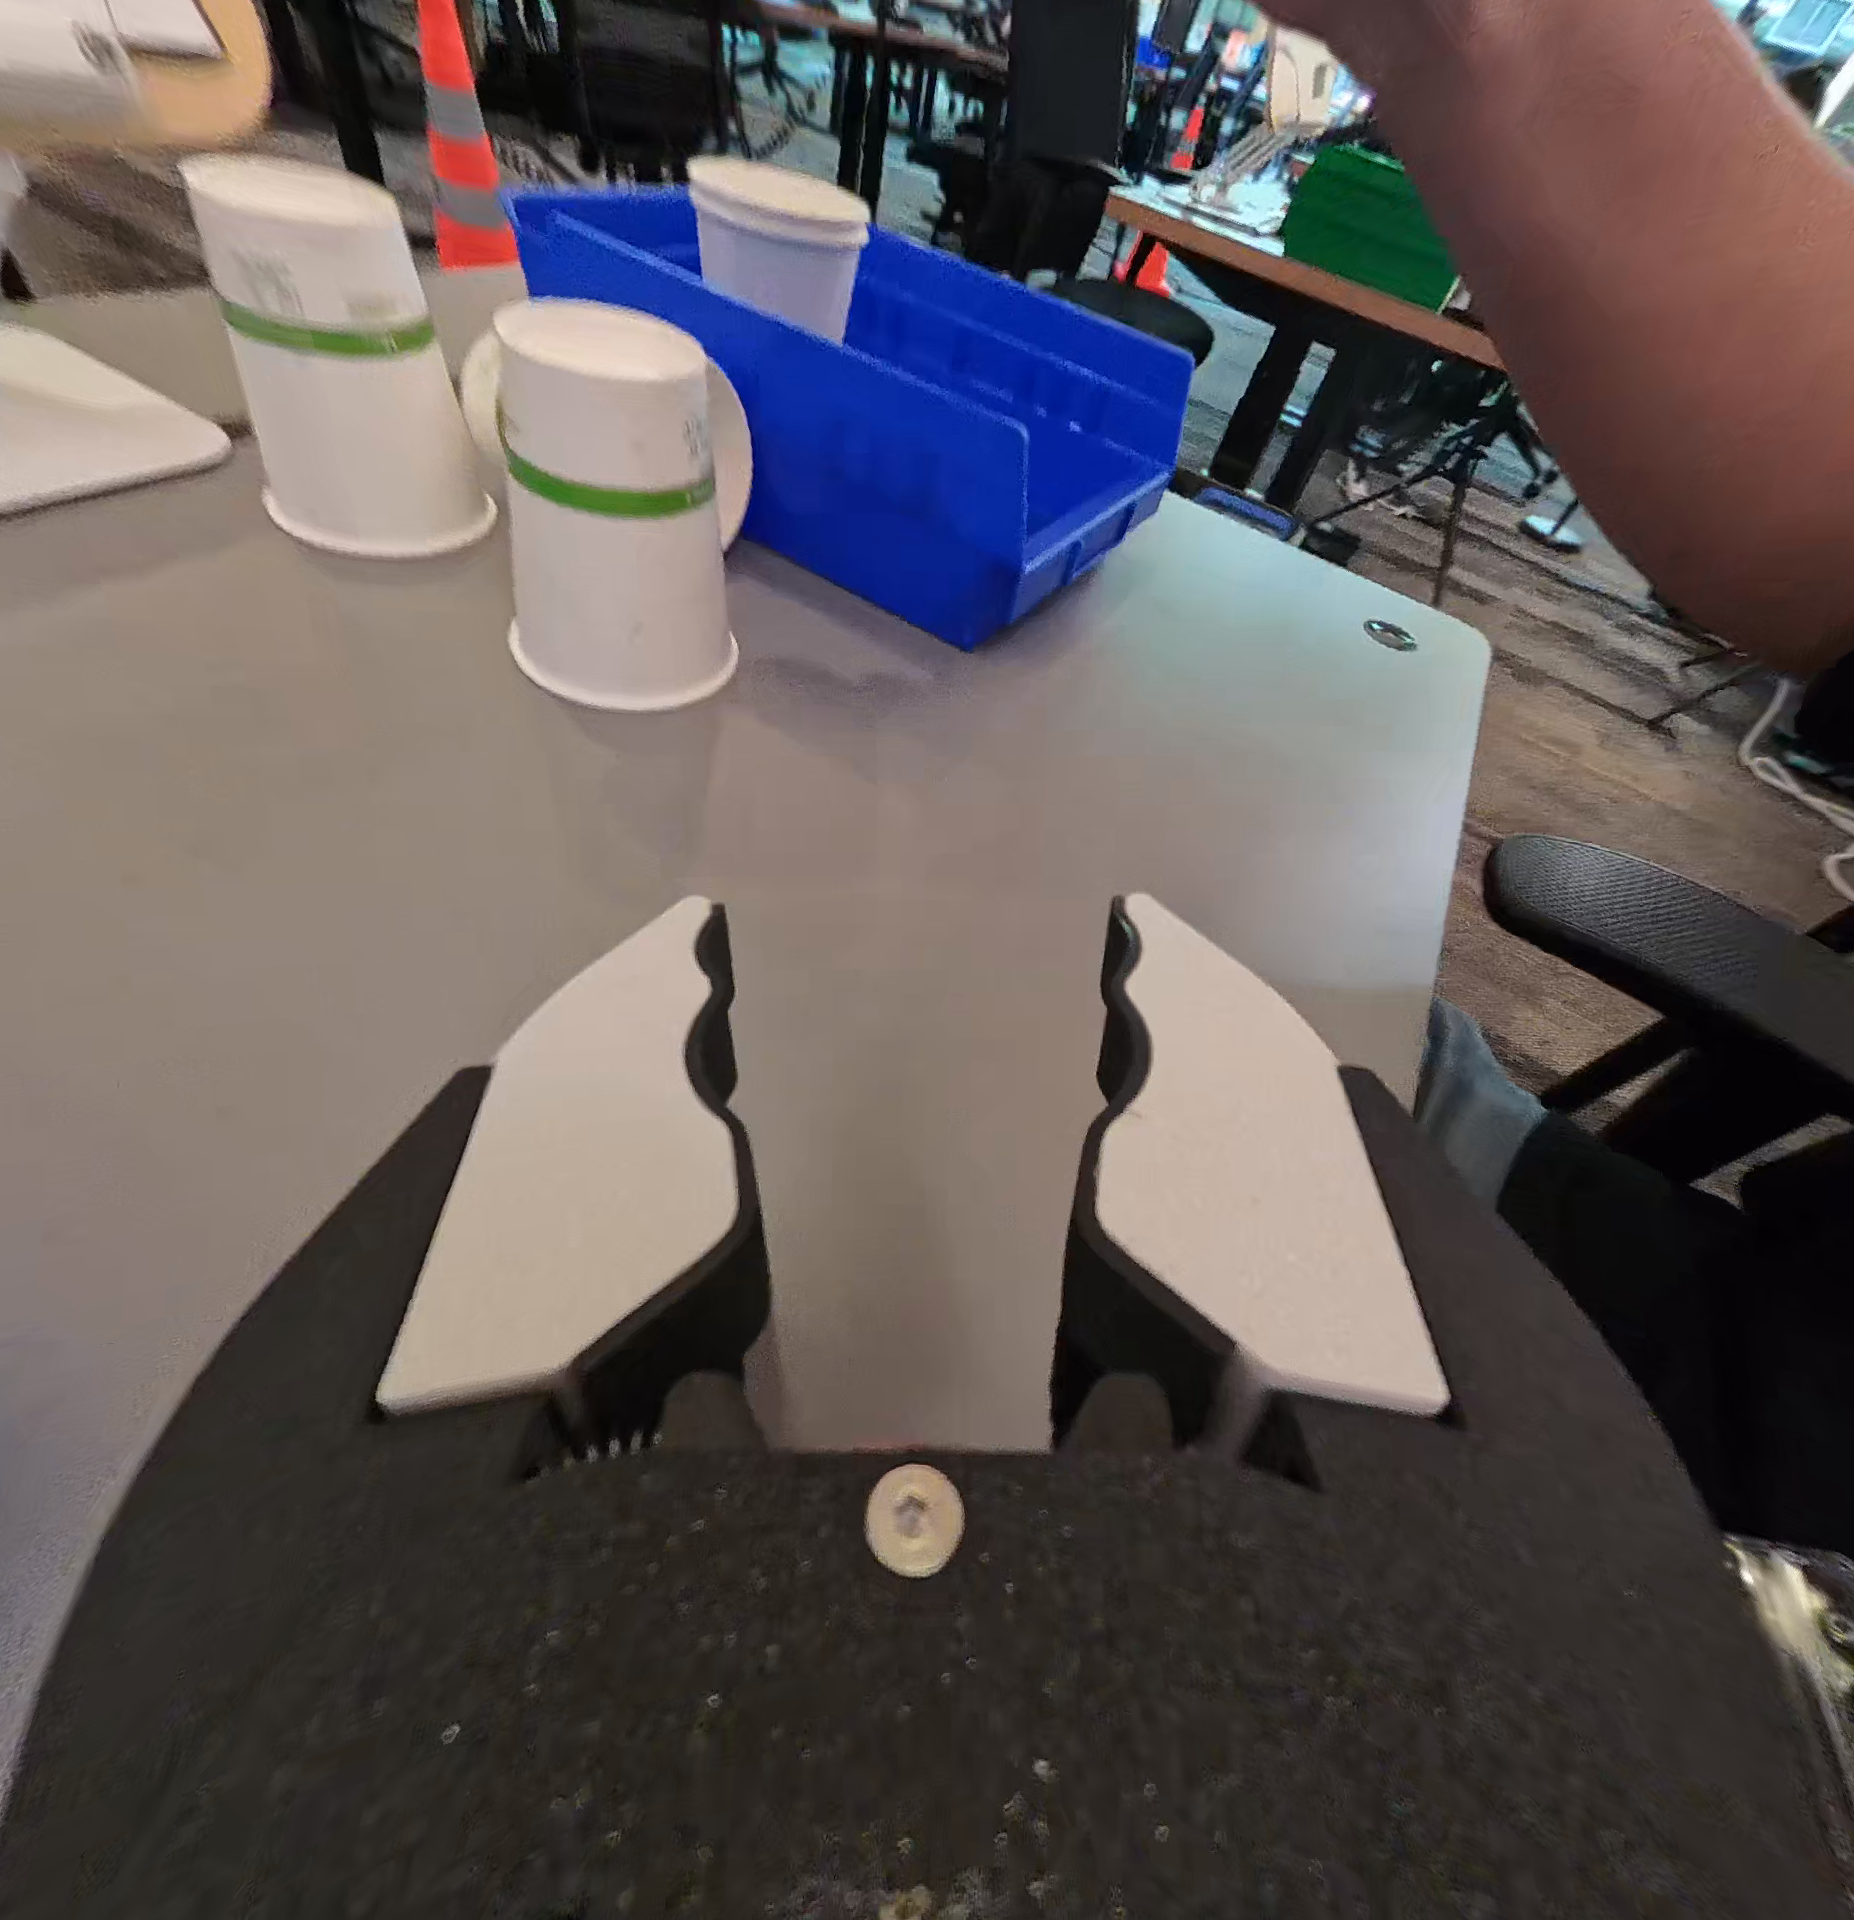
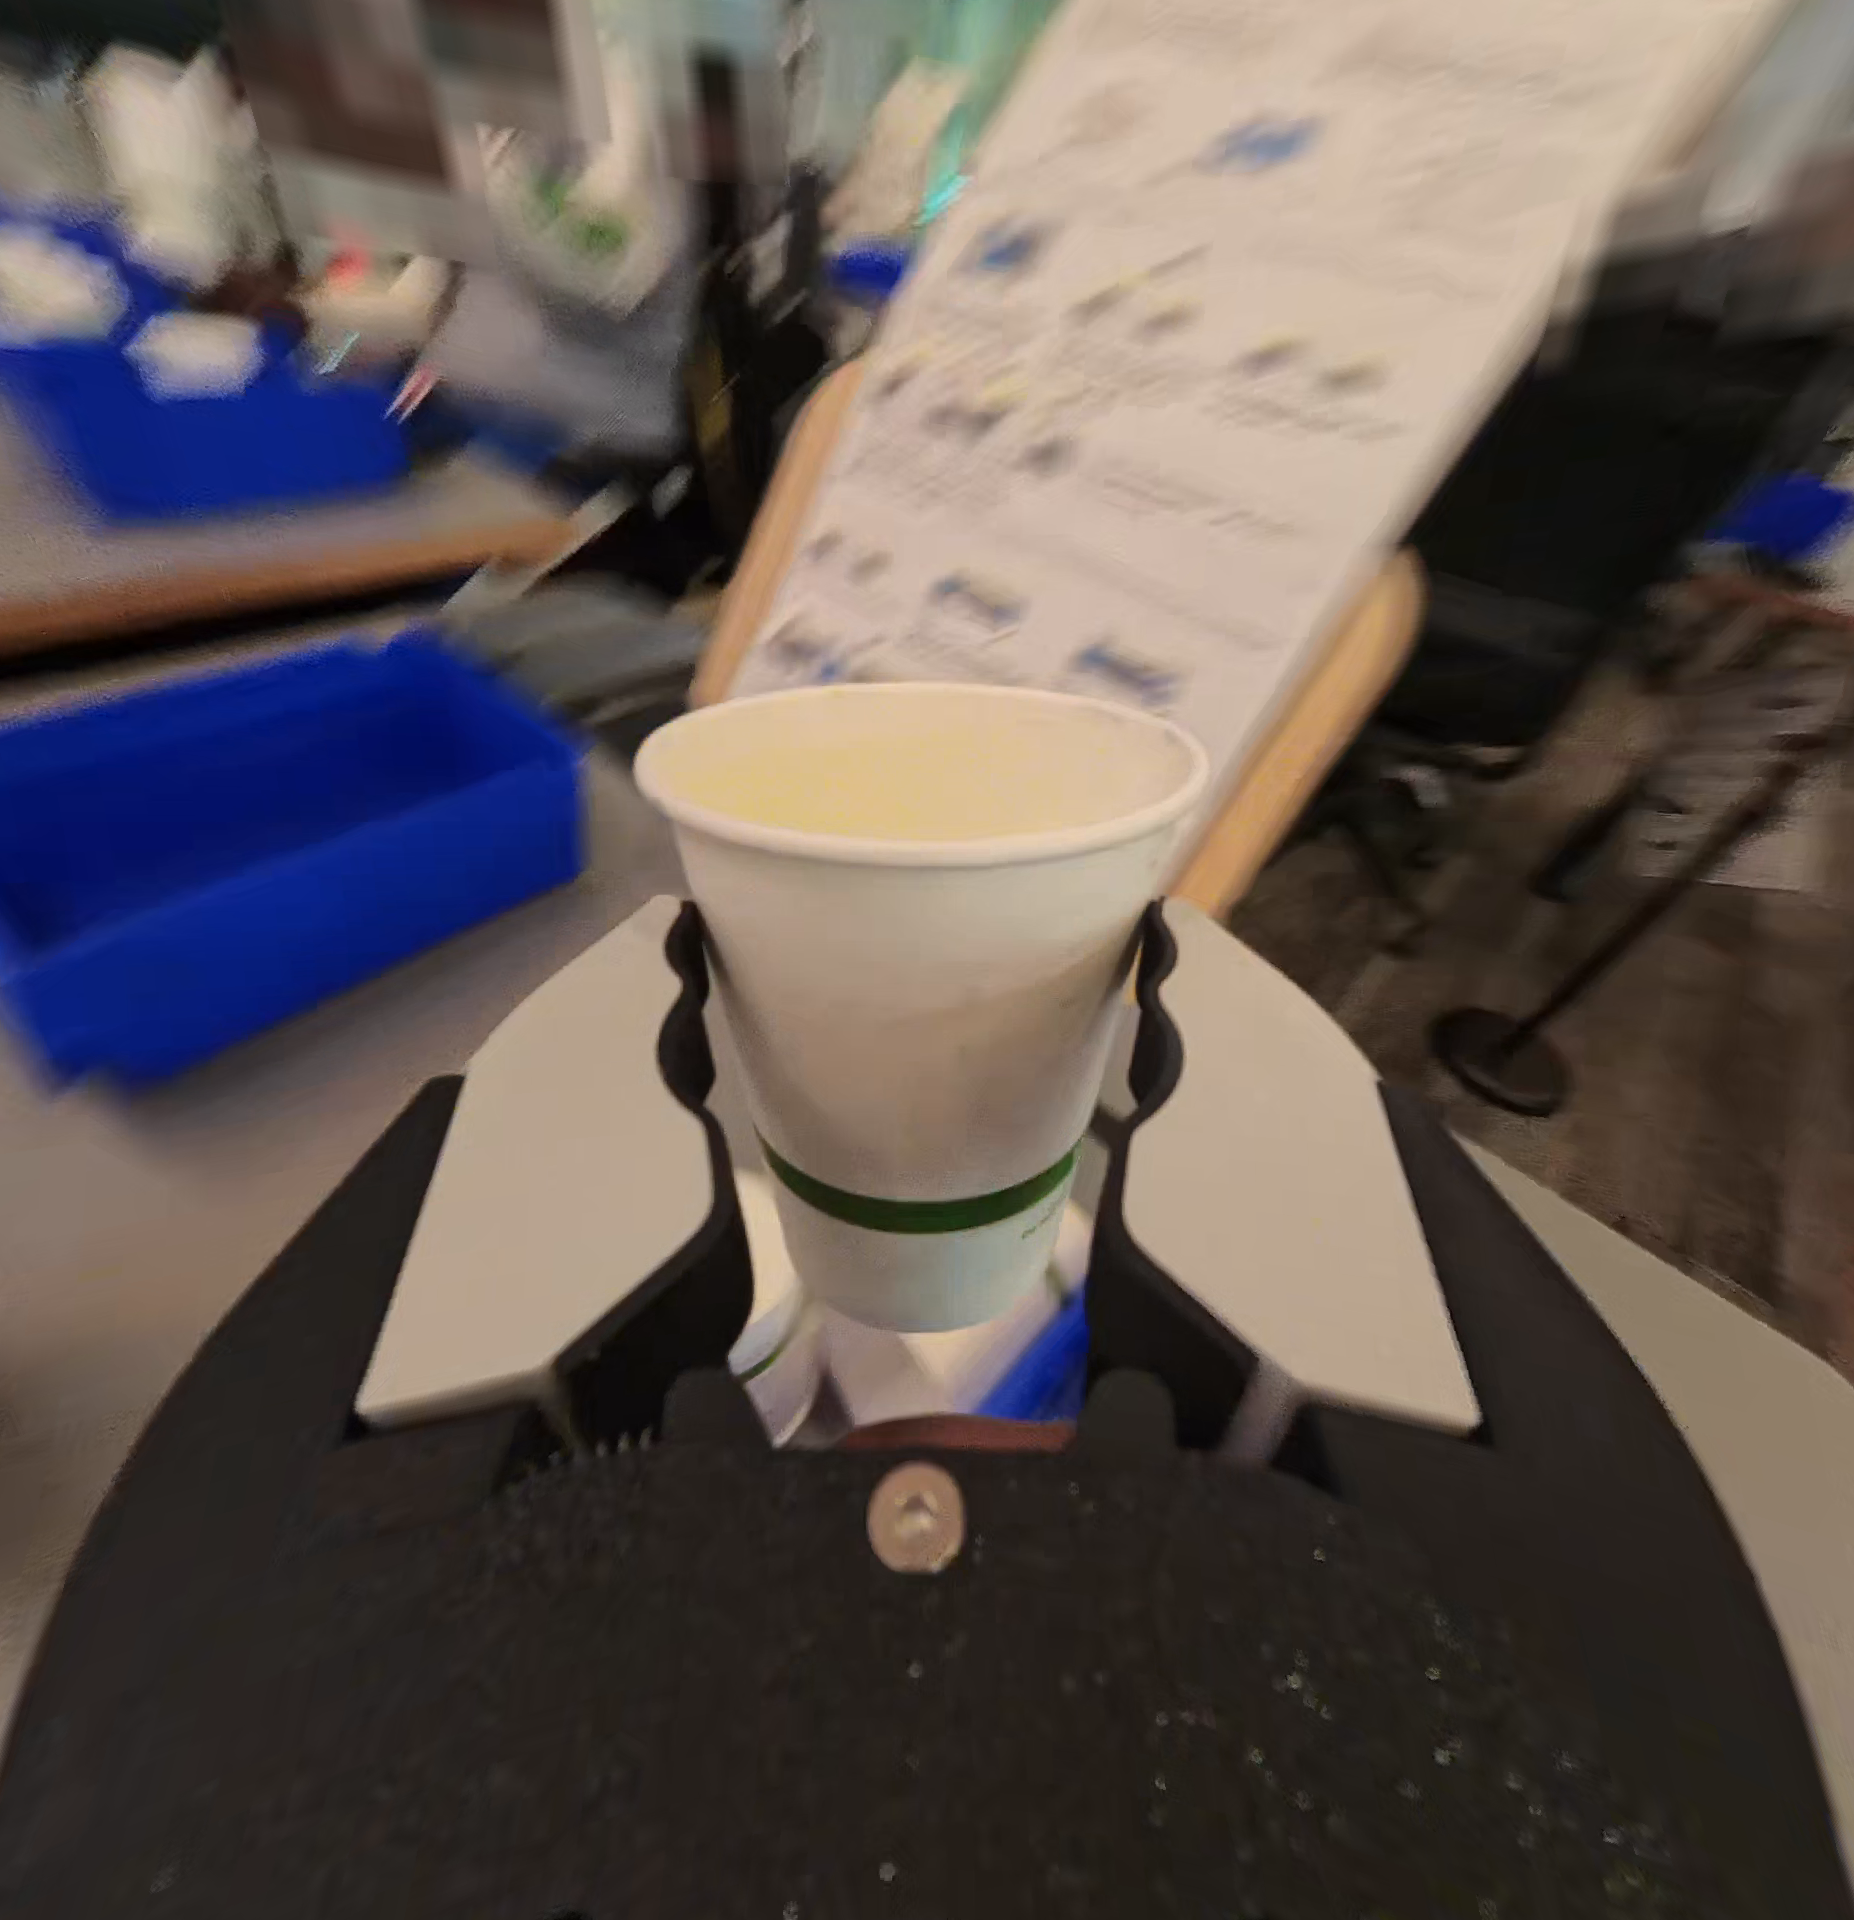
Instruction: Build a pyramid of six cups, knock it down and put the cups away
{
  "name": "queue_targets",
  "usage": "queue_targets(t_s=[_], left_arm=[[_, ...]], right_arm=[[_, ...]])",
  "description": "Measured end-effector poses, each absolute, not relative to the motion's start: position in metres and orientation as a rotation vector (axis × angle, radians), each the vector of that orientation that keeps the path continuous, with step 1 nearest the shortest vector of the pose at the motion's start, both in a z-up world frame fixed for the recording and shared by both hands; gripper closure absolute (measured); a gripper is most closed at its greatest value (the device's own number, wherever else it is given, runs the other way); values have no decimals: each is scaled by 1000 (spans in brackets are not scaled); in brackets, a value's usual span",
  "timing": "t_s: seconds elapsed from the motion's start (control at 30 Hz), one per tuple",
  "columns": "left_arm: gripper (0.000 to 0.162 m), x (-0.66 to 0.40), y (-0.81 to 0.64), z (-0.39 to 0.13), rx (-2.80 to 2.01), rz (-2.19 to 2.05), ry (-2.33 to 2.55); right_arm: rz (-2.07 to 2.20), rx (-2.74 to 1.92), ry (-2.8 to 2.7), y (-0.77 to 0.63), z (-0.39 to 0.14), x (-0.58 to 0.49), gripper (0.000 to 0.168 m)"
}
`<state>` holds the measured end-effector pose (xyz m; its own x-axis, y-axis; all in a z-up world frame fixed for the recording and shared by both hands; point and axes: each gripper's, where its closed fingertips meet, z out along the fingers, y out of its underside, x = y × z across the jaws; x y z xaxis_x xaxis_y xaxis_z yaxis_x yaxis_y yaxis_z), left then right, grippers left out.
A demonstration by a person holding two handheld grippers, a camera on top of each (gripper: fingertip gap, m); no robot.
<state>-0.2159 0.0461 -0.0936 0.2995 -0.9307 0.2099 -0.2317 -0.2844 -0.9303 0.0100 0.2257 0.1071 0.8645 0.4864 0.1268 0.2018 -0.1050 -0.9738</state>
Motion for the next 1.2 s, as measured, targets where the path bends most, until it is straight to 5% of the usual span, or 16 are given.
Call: queue_targets(t_s=[0.1, 0.27, 0.73, 0.9, 1.2], left_arm=[[95, -207, 39, -106, -1766, -1107, 1098], [95, -203, 33, -110, -1732, -1030, 1187], [95, -205, 33, -108, -1730, -1051, 1198], [95, -205, 33, -111, -1742, -1054, 1195], [94, -228, 71, -94, -1775, -910, 938]], right_arm=[[130, -1592, -182, 244, 116, 101, 90], [-5, -1587, 74, 257, 59, 179, 90], [-13, -1937, 146, 273, -71, 202, 83], [-26, -1988, 95, 254, -73, 201, 70], [121, -1706, -147, 147, -20, 77, 79]])
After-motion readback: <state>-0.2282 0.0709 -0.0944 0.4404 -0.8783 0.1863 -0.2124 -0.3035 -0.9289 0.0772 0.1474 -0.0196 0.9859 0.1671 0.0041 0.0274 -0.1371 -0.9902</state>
